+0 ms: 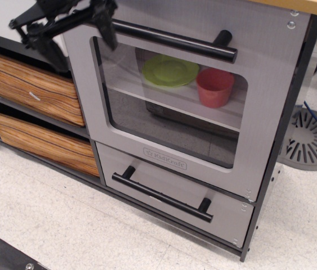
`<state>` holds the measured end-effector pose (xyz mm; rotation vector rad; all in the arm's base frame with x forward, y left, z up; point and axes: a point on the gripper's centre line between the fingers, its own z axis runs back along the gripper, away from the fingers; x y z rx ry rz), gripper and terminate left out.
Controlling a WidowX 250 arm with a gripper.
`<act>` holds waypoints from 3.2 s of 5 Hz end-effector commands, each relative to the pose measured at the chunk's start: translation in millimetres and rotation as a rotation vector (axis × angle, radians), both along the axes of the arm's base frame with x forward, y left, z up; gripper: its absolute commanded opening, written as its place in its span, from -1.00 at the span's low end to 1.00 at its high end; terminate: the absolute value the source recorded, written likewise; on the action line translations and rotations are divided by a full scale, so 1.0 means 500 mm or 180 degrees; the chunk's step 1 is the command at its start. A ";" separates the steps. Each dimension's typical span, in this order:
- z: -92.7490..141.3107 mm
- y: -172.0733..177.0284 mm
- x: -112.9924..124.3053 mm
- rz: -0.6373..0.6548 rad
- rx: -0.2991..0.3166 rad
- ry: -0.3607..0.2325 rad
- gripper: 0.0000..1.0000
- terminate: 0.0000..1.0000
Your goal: Open oven
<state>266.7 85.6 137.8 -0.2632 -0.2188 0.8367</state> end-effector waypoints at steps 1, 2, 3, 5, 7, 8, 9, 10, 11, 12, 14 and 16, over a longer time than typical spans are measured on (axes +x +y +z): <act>0.069 0.016 0.063 0.0484 -0.0099 -0.0406 1.00 -1.00; 0.052 0.017 0.092 0.0606 -0.0071 -0.0344 1.00 -1.00; 0.021 0.016 0.107 0.0656 0.0003 -0.0251 1.00 -1.00; -0.015 0.012 0.098 0.0616 0.0129 -0.0247 1.00 -1.00; -0.004 0.009 0.068 0.0485 0.0131 -0.0244 1.00 -1.00; 0.029 0.013 0.049 0.0421 0.0100 -0.0242 1.00 -1.00; 0.070 0.013 0.030 0.0257 0.0101 -0.0116 1.00 -1.00; 0.116 0.009 0.001 0.0084 0.0157 -0.0025 1.00 -1.00; 0.161 0.004 -0.016 -0.0119 0.0218 0.0036 1.00 -1.00; 0.206 0.008 0.018 -0.0008 0.0190 0.0058 1.00 -1.00; 0.187 0.022 0.107 0.0064 0.0678 -0.0027 1.00 -1.00; 0.125 0.034 0.107 -0.0032 0.0904 0.0096 1.00 -1.00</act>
